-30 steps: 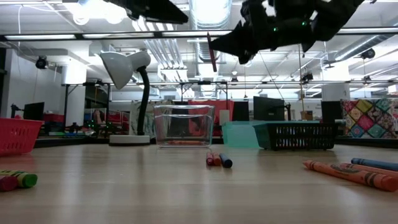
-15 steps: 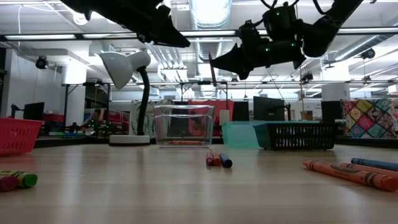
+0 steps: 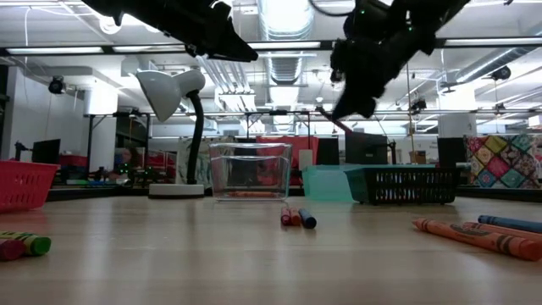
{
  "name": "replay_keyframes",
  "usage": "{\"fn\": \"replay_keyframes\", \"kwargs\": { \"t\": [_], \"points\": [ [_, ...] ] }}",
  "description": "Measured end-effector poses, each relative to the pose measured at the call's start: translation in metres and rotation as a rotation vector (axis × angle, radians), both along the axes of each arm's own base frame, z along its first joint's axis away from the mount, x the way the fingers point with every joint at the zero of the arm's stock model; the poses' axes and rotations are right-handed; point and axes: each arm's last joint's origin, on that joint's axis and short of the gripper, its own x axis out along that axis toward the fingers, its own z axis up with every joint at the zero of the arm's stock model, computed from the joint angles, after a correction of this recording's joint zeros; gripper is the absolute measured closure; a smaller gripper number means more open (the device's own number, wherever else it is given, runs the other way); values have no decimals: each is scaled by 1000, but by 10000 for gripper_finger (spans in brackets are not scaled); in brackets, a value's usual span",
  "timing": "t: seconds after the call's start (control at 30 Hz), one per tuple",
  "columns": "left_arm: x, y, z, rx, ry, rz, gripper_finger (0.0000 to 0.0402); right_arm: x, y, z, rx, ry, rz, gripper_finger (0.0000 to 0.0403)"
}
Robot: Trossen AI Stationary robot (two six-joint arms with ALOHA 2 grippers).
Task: Sort crayons
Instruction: Put the red crayon into the black bin
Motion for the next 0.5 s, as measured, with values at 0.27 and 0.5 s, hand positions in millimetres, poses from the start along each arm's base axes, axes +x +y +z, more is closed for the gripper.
{"fn": "replay_keyframes", "kwargs": {
  "t": [0.27, 0.5],
  "points": [
    [0, 0, 0, -8, -5, 2, 248, -24, 12, -11, -61, 513, -104, 390],
    [0, 0, 0, -18, -16, 5, 248, -28, 14, -24, -30, 602, -104, 390]
  ]
}}
